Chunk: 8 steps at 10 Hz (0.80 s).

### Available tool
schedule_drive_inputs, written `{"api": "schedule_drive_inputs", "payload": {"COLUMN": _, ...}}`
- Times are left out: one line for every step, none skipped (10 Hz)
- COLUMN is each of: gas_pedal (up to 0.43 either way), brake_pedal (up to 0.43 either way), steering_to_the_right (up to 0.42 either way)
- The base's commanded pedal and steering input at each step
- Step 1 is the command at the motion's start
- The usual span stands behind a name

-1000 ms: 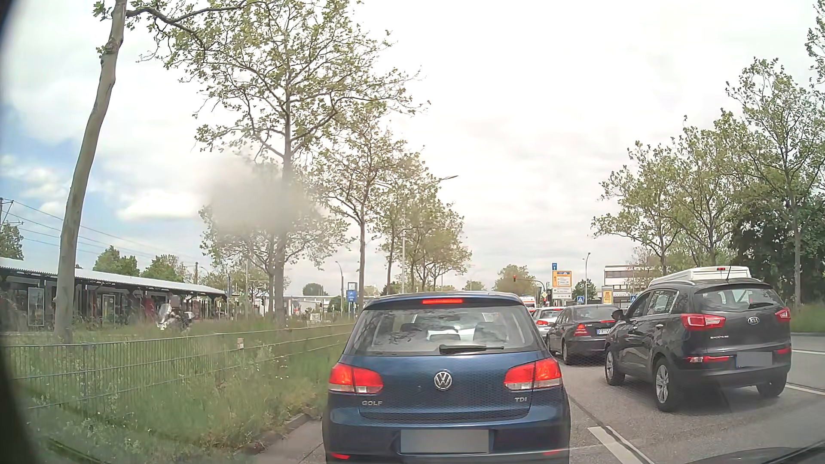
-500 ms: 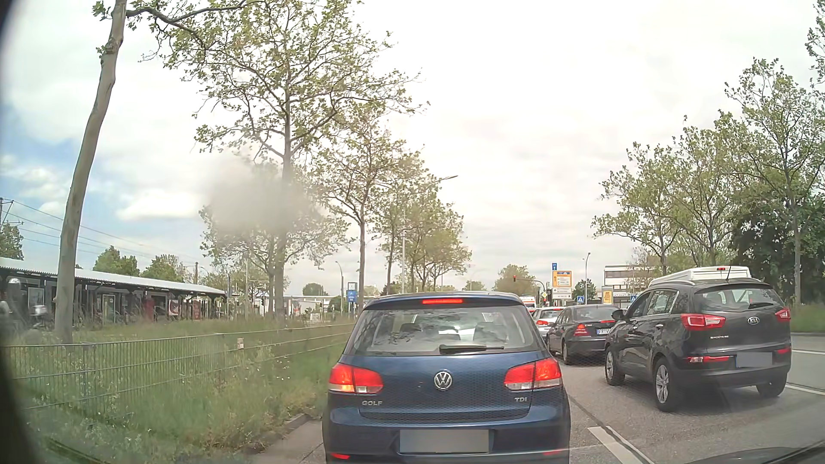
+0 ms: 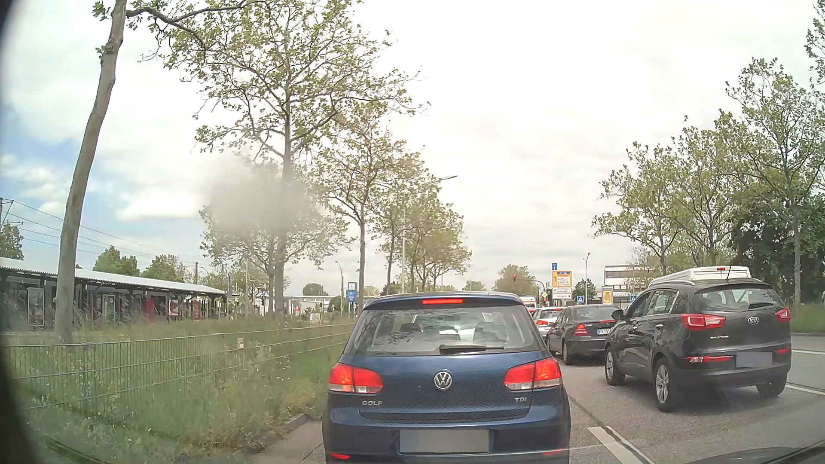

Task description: Follow the waypoints while adhering to traffic rules and regulations

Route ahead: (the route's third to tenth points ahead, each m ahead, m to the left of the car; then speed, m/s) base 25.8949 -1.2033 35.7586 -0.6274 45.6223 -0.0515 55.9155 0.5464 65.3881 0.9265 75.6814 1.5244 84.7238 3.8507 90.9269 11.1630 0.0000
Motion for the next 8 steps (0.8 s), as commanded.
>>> {"api": "schedule_drive_inputs", "payload": {"gas_pedal": 0.000, "brake_pedal": 0.250, "steering_to_the_right": -0.005}}
{"api": "schedule_drive_inputs", "payload": {"gas_pedal": 0.000, "brake_pedal": 0.250, "steering_to_the_right": -0.005}}
{"api": "schedule_drive_inputs", "payload": {"gas_pedal": 0.000, "brake_pedal": 0.250, "steering_to_the_right": -0.005}}
{"api": "schedule_drive_inputs", "payload": {"gas_pedal": 0.000, "brake_pedal": 0.250, "steering_to_the_right": -0.005}}
{"api": "schedule_drive_inputs", "payload": {"gas_pedal": 0.000, "brake_pedal": 0.250, "steering_to_the_right": -0.005}}
{"api": "schedule_drive_inputs", "payload": {"gas_pedal": 0.000, "brake_pedal": 0.250, "steering_to_the_right": -0.005}}
{"api": "schedule_drive_inputs", "payload": {"gas_pedal": 0.000, "brake_pedal": 0.250, "steering_to_the_right": -0.005}}
{"api": "schedule_drive_inputs", "payload": {"gas_pedal": 0.000, "brake_pedal": 0.250, "steering_to_the_right": -0.005}}
